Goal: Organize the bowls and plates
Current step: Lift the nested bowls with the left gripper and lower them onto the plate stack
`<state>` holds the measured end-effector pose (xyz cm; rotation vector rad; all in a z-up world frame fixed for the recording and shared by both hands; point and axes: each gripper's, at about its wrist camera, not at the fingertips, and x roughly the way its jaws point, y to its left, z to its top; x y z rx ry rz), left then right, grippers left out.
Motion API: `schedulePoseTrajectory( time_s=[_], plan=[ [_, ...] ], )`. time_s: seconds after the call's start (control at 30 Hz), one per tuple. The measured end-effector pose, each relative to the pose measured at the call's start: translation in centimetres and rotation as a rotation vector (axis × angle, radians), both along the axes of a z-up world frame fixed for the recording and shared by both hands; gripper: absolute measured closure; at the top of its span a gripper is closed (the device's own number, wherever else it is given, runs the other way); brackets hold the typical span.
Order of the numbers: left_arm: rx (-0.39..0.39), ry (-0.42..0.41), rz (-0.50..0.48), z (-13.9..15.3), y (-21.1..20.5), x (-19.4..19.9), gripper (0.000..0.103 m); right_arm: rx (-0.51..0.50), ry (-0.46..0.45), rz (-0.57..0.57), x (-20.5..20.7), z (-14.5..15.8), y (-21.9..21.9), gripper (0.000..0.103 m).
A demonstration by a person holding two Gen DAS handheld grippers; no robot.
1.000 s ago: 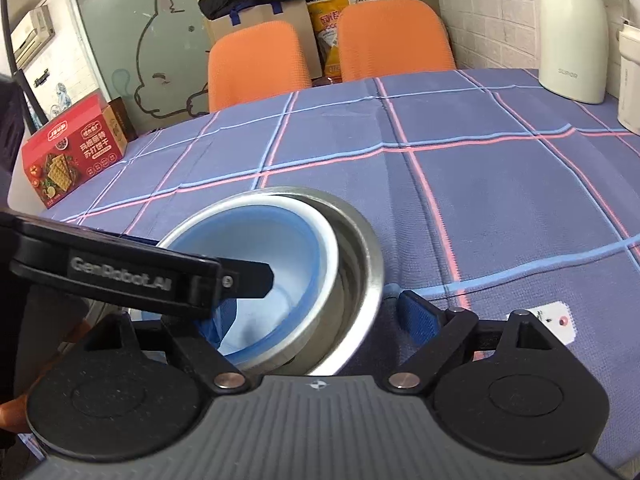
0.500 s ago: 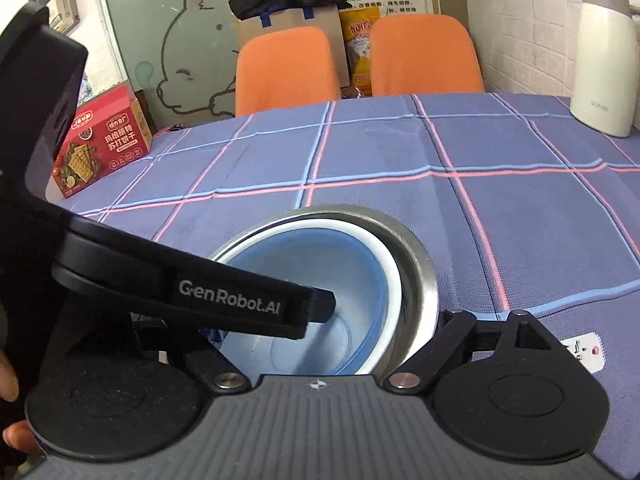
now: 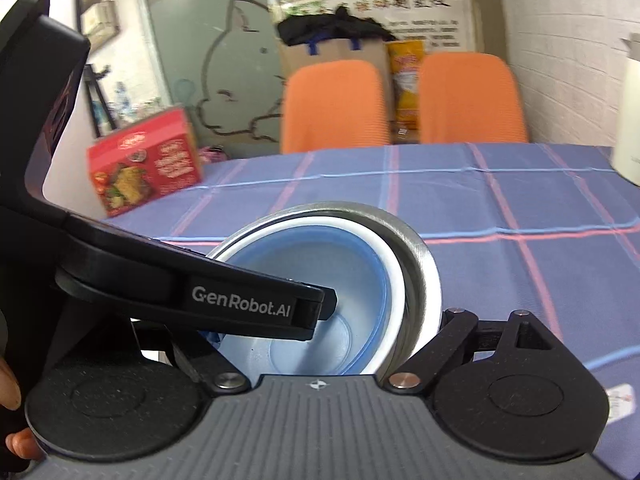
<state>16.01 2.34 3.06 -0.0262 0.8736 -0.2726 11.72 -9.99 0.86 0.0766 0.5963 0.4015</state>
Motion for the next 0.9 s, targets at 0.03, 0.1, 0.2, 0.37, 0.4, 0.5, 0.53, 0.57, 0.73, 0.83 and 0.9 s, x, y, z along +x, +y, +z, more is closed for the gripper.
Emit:
schedulePoseTrajectory(
  time_s=[0.03,0.1,0.2,0.37,0.4,0.5,0.53,0.57,0.73,0.83,0.9],
  plan=[
    [0.013,-0.004,0.027,0.2,1.1,-0.5,0.042,0.011,-0.003,0.026,-0.1,0.0,1.0,0.027],
    [0.034,0.003,0.087,0.2,3.2,-1.4,0.042,0.031,0.006,0.08,-0.2,-0.1,2.9,0.027],
    [0.049,0.025,0.149,-0.2,6.1,-2.7,0.042,0.044,0.029,0.151,-0.6,-0.6,5.5,0.027],
    [0.03,0.073,0.212,-2.1,9.7,-3.9,0.042,0.027,0.081,0.224,-1.3,-1.6,8.6,0.027],
    [0.023,0.079,0.215,-2.4,10.1,-3.9,0.042,0.021,0.089,0.227,-1.4,-1.8,9.0,0.027],
    [0.003,0.075,0.206,-3.2,10.5,-3.8,0.041,0.008,0.111,0.218,-1.4,-2.3,9.6,0.026],
    [0.005,0.061,0.199,-3.2,10.4,-3.8,0.041,0.019,0.122,0.213,-1.3,-2.5,9.5,0.026],
    [0.009,0.049,0.193,-3.2,10.4,-3.8,0.04,0.031,0.136,0.21,-1.0,-2.7,9.4,0.026],
    [-0.008,0.012,0.168,-3.3,10.4,-3.9,0.015,0.012,0.127,0.214,-1.0,-2.9,9.6,0.028],
    [-0.023,-0.055,0.197,-2.5,10.9,-4.4,0.007,0.05,0.123,0.18,-0.7,-2.4,8.6,0.028],
    [-0.032,-0.116,0.226,-1.5,11.3,-4.8,0.003,0.053,0.105,0.148,-0.8,-1.9,7.9,0.028]
  ],
)
